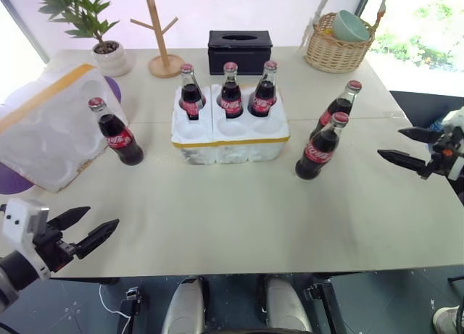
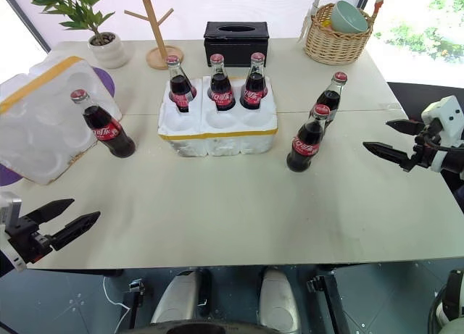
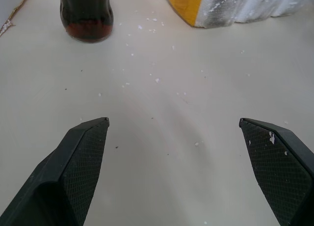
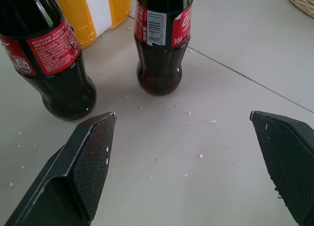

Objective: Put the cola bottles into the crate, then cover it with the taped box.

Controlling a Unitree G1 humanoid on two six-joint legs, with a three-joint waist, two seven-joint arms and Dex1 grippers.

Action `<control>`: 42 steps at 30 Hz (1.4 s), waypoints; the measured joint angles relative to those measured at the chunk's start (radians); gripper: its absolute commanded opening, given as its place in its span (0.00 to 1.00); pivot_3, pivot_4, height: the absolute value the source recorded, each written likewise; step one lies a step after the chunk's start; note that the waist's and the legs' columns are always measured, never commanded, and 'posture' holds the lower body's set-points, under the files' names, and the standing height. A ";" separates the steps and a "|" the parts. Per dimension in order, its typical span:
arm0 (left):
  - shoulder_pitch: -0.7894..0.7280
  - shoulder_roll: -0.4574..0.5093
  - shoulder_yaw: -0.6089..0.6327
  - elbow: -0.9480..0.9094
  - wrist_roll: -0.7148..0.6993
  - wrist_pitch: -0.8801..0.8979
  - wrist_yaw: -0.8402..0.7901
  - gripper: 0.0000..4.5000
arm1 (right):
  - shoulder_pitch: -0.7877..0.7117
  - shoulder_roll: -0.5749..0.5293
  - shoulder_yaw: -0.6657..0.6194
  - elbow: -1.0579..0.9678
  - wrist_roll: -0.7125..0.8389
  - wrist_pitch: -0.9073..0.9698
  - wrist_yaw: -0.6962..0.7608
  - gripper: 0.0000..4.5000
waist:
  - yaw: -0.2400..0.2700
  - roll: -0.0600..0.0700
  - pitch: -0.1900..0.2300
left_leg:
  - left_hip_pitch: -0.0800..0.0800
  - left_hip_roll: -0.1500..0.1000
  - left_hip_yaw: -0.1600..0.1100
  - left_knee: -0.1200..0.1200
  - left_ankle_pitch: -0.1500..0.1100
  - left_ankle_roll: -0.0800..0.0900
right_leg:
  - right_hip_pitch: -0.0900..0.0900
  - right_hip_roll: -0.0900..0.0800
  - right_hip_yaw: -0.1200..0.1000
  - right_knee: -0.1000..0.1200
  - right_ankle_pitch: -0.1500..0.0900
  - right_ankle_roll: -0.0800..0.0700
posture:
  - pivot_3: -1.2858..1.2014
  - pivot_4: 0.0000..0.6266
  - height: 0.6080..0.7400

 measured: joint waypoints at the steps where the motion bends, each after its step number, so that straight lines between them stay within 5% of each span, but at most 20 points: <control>1: 0.000 0.000 -0.005 0.000 0.000 0.000 0.000 0.99 | 0.000 0.000 0.000 0.000 0.000 -0.001 0.000 1.00 | 0.000 0.000 0.000 | 0.000 0.000 0.000 0.000 0.000 0.000 | 0.000 0.000 0.000 0.000 0.000 0.000 | 0.52 0.24 0.97; 17: -0.102 0.007 -0.009 0.010 -0.045 0.021 0.048 0.99 | -0.023 -0.004 -0.001 0.109 -0.006 -0.054 0.013 1.00 | 0.000 0.001 0.000 | 0.001 -0.002 -0.005 0.001 0.000 0.000 | 0.004 -0.002 -0.003 0.001 0.000 0.000 | 0.52 0.24 0.97; 25: -0.279 0.137 0.034 0.159 -0.077 0.057 0.055 0.99 | 0.023 -0.173 -0.083 -0.163 0.178 0.271 0.219 1.00 | 0.001 0.004 -0.001 | 0.002 -0.002 -0.004 0.001 0.000 0.000 | 0.003 -0.001 -0.003 0.004 0.000 0.000 | 0.52 0.24 0.97; 32: -0.576 0.160 -0.175 0.378 0.084 -0.038 0.085 0.99 | 0.056 -0.248 -0.236 -0.599 0.428 0.604 0.221 1.00 | 0.003 0.003 -0.001 | 0.001 -0.001 -0.004 0.001 0.000 -0.001 | 0.003 -0.001 -0.003 0.004 0.000 0.001 | 0.52 0.24 0.97; 42: -0.841 0.107 -0.423 0.651 0.263 -0.137 0.063 0.99 | -0.089 -0.261 -0.260 -0.810 0.698 0.827 0.072 1.00 | 0.003 0.002 0.000 | 0.000 -0.001 -0.003 0.000 0.000 0.000 | 0.001 -0.001 -0.003 0.005 0.003 0.005 | 0.52 0.24 0.97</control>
